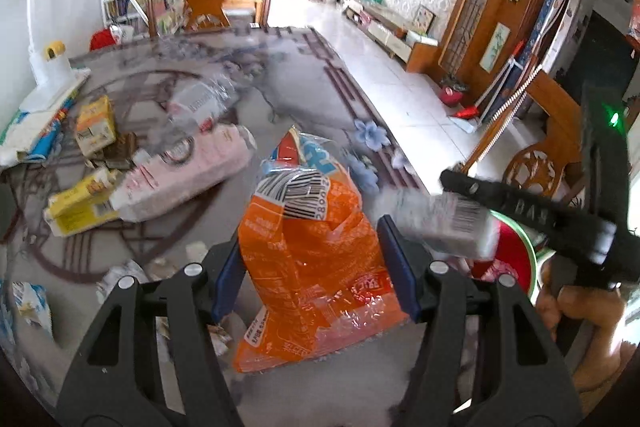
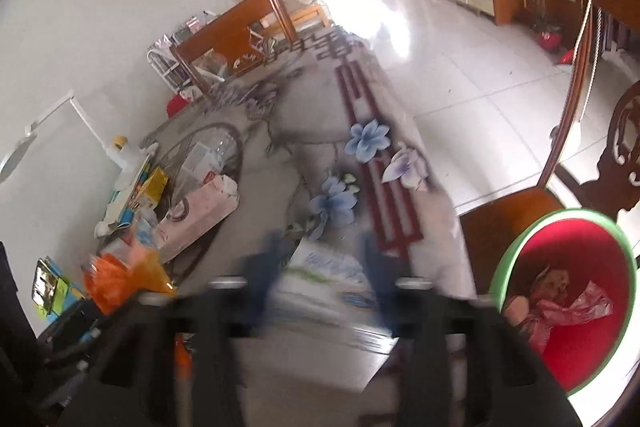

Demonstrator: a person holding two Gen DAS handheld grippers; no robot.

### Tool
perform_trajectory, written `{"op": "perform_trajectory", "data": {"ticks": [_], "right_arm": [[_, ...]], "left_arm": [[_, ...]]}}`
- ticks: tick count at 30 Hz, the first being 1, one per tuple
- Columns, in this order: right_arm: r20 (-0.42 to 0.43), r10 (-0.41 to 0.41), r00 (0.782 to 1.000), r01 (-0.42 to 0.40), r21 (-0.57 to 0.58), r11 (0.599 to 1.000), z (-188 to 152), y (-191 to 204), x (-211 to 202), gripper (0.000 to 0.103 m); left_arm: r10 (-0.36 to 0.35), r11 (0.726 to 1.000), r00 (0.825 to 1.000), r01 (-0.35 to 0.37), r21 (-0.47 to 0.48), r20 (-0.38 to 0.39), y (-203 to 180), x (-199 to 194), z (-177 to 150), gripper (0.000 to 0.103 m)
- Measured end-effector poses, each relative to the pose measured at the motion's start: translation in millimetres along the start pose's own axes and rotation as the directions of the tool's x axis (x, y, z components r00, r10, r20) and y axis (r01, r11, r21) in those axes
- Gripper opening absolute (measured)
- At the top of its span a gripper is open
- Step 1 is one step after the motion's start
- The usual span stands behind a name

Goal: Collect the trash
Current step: 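Carry the milk carton and orange bag to the red bin and drop them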

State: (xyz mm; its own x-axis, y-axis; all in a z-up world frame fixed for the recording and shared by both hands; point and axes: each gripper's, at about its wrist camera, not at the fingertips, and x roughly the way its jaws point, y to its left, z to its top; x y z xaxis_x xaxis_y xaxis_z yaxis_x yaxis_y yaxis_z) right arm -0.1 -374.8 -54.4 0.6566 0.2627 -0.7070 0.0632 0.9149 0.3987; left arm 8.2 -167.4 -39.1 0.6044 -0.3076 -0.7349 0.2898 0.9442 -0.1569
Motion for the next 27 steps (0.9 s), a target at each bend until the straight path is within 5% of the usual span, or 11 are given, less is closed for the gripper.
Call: {"op": "perform_trajectory", "data": {"ticks": [6,9,17,20,23,27], "right_arm": [[0.061,-0.008,0.998,0.002,0.103,0.995,10.9,-36.5,-24.5,0.024],[0.003,-0.019,1.000,0.018,0.121,0.993,9.7,-47.6,-15.9,0.070],[-0.109,-0.117,0.987,0.109,-0.077,0.991,-6.3,-18.9,10.9,0.071],[-0.155,-0.202,0.967,0.175,-0.169,0.970,-17.0,-9.5,28.7,0.070],[-0.190,-0.253,0.949,0.209,-0.225,0.952,-25.7,-6.5,42.4,0.046],[-0.175,-0.242,0.954,0.204,-0.209,0.956,-27.6,-13.5,39.0,0.041]], "left_arm": [[-0.028,0.995,0.999,0.029,0.098,-0.016,-34.6,8.5,-12.3,0.059],[-0.039,0.994,0.999,0.042,0.098,-0.035,-36.1,13.3,-15.6,0.059],[-0.020,0.999,0.999,0.022,0.038,-0.043,-18.1,14.6,-18.0,0.059],[-0.021,0.999,0.999,0.022,0.027,-0.047,-14.7,14.8,-19.1,0.059],[-0.027,0.999,0.998,0.029,0.034,-0.050,-17.8,14.6,-20.3,0.059],[-0.049,0.997,0.997,0.052,0.050,-0.063,-26.4,17.7,-23.2,0.059]]}}
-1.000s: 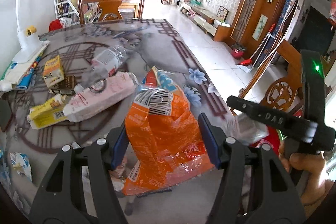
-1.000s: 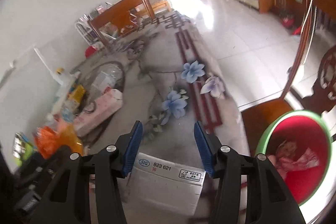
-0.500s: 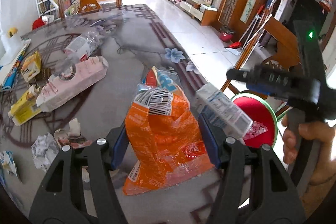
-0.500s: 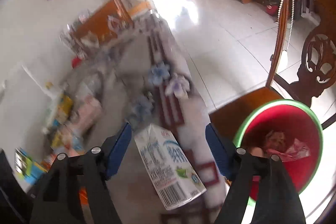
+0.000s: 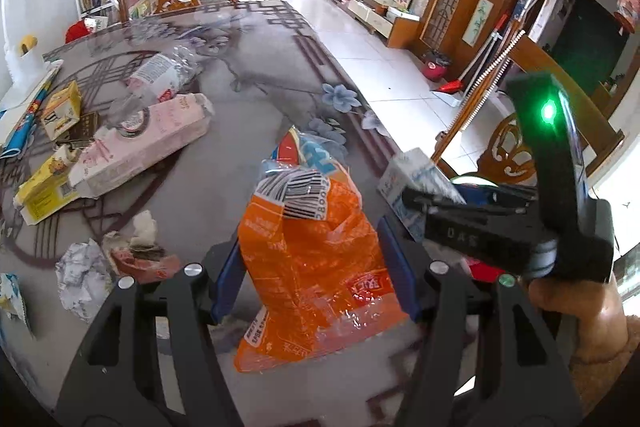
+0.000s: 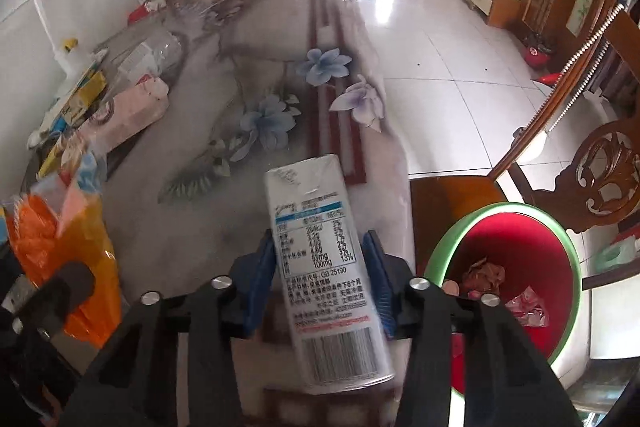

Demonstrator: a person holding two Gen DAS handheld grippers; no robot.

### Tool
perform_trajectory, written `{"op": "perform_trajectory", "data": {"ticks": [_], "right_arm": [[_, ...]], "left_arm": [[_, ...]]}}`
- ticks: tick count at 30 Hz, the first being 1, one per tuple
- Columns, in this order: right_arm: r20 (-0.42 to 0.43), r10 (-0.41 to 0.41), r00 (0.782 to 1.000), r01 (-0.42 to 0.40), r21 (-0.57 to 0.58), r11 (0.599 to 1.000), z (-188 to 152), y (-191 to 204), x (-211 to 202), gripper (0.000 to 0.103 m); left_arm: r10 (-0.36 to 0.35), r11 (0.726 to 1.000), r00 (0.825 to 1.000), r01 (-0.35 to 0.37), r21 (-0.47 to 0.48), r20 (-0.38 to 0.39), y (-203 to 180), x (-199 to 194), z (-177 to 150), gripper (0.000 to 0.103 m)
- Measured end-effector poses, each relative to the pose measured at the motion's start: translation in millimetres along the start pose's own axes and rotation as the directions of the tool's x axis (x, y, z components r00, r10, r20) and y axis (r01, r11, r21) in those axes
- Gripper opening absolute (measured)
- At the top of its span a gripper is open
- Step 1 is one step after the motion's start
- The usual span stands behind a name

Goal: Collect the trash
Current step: 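Carry the milk carton and orange bag to the red bin and drop them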

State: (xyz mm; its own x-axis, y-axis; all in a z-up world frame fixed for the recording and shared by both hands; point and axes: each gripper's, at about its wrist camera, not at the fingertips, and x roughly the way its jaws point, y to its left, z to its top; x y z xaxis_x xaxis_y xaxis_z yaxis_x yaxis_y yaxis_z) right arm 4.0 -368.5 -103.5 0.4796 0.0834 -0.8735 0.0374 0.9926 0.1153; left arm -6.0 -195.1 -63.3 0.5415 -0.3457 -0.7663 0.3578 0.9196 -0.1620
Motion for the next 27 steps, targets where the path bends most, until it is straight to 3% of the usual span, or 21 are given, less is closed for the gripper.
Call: {"op": "perform_trajectory", "data": {"ticks": [4,9,15,19,21,22,24,27], "right_arm": [[0.107,-0.015,0.994,0.001,0.133,0.991,4.2,-38.9,-30.5,0.041],[0.214,-0.090,0.973,0.010,0.347,0.938,-6.7,-108.3,-69.6,0.041],[0.229,-0.163,0.960,0.005,0.566,0.825,-31.1,-182.3,-82.8,0.041],[0.226,-0.174,0.958,-0.005,0.623,0.782,-35.8,-205.1,-84.4,0.041],[0.222,-0.203,0.954,0.016,0.637,0.771,-37.2,-209.5,-86.8,0.043],[0.211,-0.223,0.952,0.035,0.648,0.761,-37.8,-211.4,-86.6,0.047],[0.188,-0.243,0.951,0.056,0.671,0.739,-39.7,-214.4,-83.7,0.063],[0.199,-0.233,0.952,0.034,0.686,0.727,-39.2,-216.6,-81.8,0.063]], "left_arm": [[-0.072,0.997,0.996,0.072,-0.005,-0.045,-16.7,9.1,-4.2,0.059],[-0.172,0.983,0.981,0.176,0.043,-0.086,-64.8,26.8,3.7,0.059],[-0.250,0.946,0.962,0.266,0.184,-0.108,-142.1,42.7,13.7,0.059],[-0.285,0.925,0.950,0.307,0.223,-0.124,-173.1,51.9,18.8,0.060],[-0.303,0.913,0.942,0.330,0.240,-0.142,-183.1,56.0,21.7,0.071],[-0.301,0.911,0.942,0.330,0.246,-0.148,-186.5,57.2,22.5,0.088],[-0.312,0.907,0.940,0.339,0.250,-0.139,-188.9,54.4,23.2,0.092],[-0.314,0.909,0.941,0.336,0.248,-0.123,-186.4,50.6,22.0,0.092]]}}
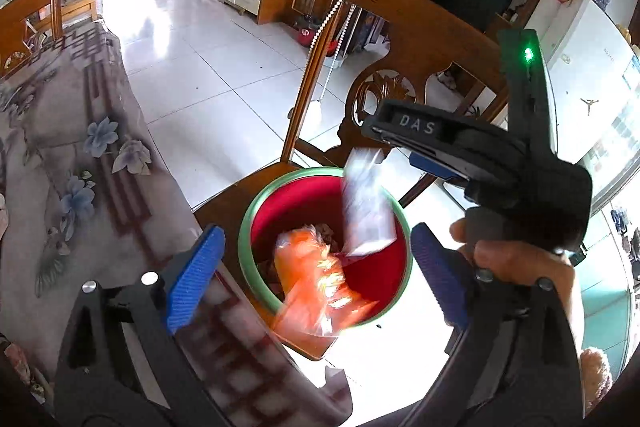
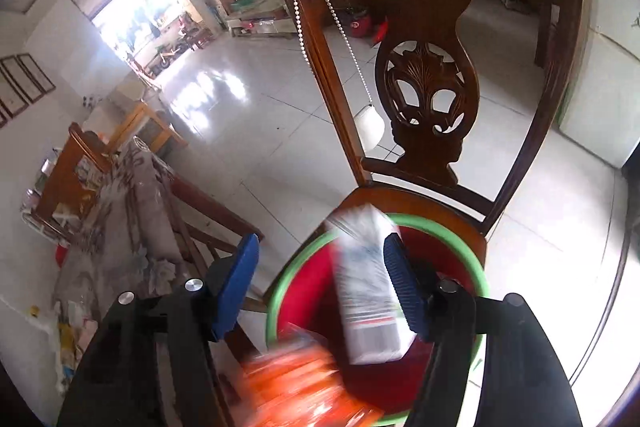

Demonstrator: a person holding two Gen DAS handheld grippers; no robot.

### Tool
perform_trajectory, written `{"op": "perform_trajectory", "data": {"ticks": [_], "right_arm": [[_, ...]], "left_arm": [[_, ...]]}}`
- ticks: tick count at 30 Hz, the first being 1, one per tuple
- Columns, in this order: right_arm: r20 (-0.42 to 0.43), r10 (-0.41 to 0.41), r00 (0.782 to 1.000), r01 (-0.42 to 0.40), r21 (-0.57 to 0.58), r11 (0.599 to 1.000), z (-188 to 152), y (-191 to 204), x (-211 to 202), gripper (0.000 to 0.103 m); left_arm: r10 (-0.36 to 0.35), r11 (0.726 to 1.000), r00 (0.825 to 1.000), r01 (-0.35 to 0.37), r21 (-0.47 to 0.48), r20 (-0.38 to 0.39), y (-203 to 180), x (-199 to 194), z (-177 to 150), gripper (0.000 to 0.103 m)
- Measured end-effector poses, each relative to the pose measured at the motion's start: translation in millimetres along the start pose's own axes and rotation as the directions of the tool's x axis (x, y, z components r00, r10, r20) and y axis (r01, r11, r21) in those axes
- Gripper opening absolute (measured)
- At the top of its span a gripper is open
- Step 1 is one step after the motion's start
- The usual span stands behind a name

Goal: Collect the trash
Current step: 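Carry the milk carton and orange bag to the red bin and drop them, then move both grippers back over the trash on the table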

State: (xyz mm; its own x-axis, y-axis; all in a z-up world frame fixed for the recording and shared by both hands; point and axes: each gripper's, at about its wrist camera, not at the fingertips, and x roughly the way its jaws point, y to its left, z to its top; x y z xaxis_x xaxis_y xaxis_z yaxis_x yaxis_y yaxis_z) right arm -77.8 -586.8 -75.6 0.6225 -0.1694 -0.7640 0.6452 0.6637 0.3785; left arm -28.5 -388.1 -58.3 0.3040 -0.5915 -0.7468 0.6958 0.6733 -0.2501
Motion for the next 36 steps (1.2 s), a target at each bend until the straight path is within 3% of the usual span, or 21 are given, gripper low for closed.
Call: {"op": "perform_trajectory", "data": {"ticks": [6,11,17,19,22,25,27,31,33,35,36], "right_arm": [[-0.012,0.013,1.000,-0.014,-0.051,0.999,-2.4,18.4,4.1,0.066],[-0.027,0.037,0.999,-0.039,-0.084,0.996,-7.3,40.0,7.8,0.068],[-0.069,0.076,0.995,-0.086,-0.160,0.983,-22.8,85.4,12.0,0.070],[-0.101,0.121,0.987,-0.139,-0.186,0.973,-32.7,108.4,12.7,0.073],[-0.125,0.157,0.980,-0.183,-0.237,0.954,-46.0,141.3,11.4,0.074],[-0.155,0.175,0.972,-0.216,-0.317,0.924,-67.2,181.4,12.4,0.074],[-0.190,0.190,0.963,-0.248,-0.351,0.903,-81.2,202.5,15.0,0.074],[-0.273,0.235,0.933,-0.331,-0.396,0.856,-113.8,242.2,17.6,0.074],[-0.319,0.267,0.909,-0.388,-0.419,0.821,-133.0,263.0,16.4,0.074],[-0.350,0.285,0.892,-0.426,-0.443,0.789,-147.1,277.9,14.8,0.074],[-0.364,0.296,0.883,-0.449,-0.469,0.761,-158.2,288.3,12.2,0.074]], "left_arm": [[0.044,0.999,0.998,-0.043,-0.025,0.034,19.6,-22.8,-12.8,0.092],[0.151,0.988,0.987,-0.149,-0.047,0.061,62.9,-55.2,-40.1,0.092],[0.337,0.933,0.939,-0.323,-0.160,0.072,146.6,-122.3,-75.1,0.092],[0.411,0.891,0.910,-0.388,-0.236,0.058,181.6,-148.9,-93.4,0.092],[0.502,0.805,0.864,-0.458,-0.377,0.021,234.1,-184.7,-123.6,0.092],[0.591,0.664,0.806,-0.504,-0.552,-0.025,285.6,-222.3,-158.7,0.092],[0.618,0.577,0.784,-0.502,-0.645,-0.057,312.9,-242.1,-181.6,0.092],[0.682,0.433,0.714,-0.570,-0.699,-0.160,344.3,-254.7,-216.6,0.092],[0.678,0.369,0.705,-0.570,-0.734,-0.207,358.2,-257.2,-232.9,0.092],[0.659,0.317,0.721,-0.522,-0.792,-0.212,369.4,-261.7,-246.8,0.092],[0.661,0.295,0.719,-0.512,-0.806,-0.214,371.2,-262.9,-250.9,0.092]]}}
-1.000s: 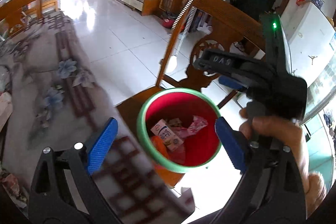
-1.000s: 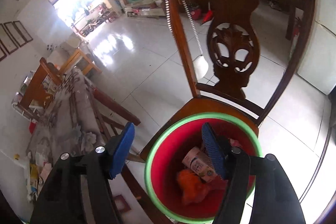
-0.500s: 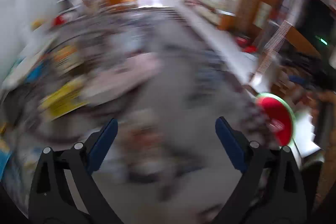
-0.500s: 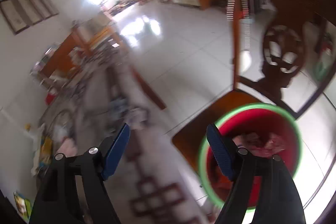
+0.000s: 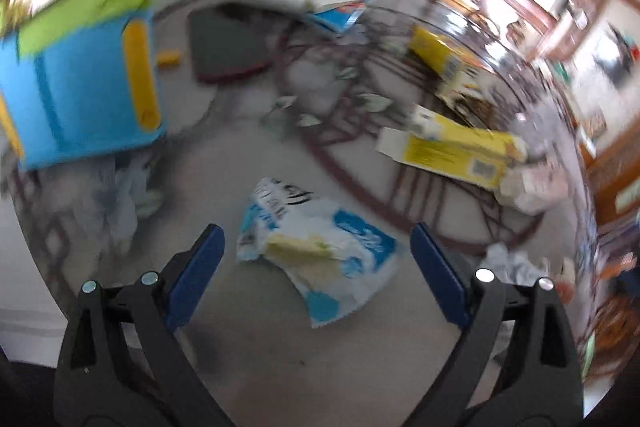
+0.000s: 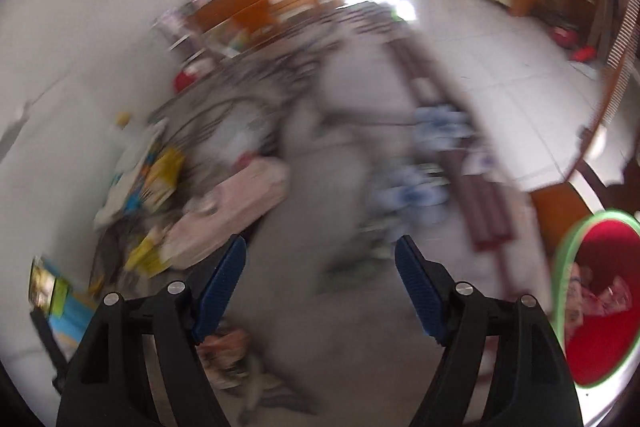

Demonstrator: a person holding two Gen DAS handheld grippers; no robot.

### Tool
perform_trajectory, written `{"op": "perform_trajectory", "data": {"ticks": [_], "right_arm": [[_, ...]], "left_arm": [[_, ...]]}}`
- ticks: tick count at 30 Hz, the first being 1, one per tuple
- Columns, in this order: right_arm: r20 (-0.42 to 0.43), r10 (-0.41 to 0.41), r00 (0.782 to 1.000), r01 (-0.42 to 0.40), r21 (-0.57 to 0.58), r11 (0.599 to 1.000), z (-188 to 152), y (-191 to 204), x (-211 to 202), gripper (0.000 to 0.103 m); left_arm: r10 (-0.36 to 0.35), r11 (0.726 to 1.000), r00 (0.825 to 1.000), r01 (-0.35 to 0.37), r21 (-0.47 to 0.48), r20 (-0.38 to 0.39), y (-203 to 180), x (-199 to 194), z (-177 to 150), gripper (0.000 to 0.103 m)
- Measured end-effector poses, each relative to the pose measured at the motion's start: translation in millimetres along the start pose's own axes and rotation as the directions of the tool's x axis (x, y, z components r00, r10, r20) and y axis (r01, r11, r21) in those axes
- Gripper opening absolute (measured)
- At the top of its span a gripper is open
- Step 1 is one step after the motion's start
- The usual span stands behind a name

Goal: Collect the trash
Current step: 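Move both grippers back over the trash on the table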

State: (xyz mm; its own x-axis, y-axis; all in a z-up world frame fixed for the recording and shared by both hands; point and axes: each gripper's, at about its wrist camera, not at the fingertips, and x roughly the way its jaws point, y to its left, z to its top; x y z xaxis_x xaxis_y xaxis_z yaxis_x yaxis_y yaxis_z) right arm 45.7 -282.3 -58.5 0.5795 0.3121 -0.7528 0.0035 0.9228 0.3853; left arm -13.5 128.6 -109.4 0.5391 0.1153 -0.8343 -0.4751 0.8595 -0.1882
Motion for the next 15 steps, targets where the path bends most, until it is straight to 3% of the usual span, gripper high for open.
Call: {"op": "perform_trajectory", "data": {"ticks": [4,6,9,14,15], "right_arm": [[-0.032,0.029,0.999,-0.033,-0.148,0.988,-14.6,45.4,15.2,0.079],[-0.072,0.049,0.996,-0.061,-0.185,0.981,-22.2,59.2,25.8,0.079],[-0.131,0.087,0.988,-0.111,-0.185,0.977,-29.9,67.4,39.2,0.079],[-0.184,0.099,0.978,-0.135,-0.197,0.971,-40.3,77.5,52.0,0.079],[-0.190,0.095,0.977,-0.133,-0.203,0.970,-41.6,79.5,54.3,0.079]], "left_arm": [[0.041,0.999,0.999,-0.041,0.010,-0.002,-0.2,6.3,-0.6,0.092],[0.000,1.000,0.998,0.002,0.025,-0.068,-5.0,17.6,-5.1,0.092],[-0.056,0.997,0.993,0.061,0.045,-0.103,-14.2,22.1,-11.9,0.087],[-0.102,0.984,0.989,0.116,0.134,-0.110,-34.5,20.3,-19.8,0.040],[-0.119,0.980,0.986,0.135,0.145,-0.117,-39.0,20.2,-21.8,0.040]]}}
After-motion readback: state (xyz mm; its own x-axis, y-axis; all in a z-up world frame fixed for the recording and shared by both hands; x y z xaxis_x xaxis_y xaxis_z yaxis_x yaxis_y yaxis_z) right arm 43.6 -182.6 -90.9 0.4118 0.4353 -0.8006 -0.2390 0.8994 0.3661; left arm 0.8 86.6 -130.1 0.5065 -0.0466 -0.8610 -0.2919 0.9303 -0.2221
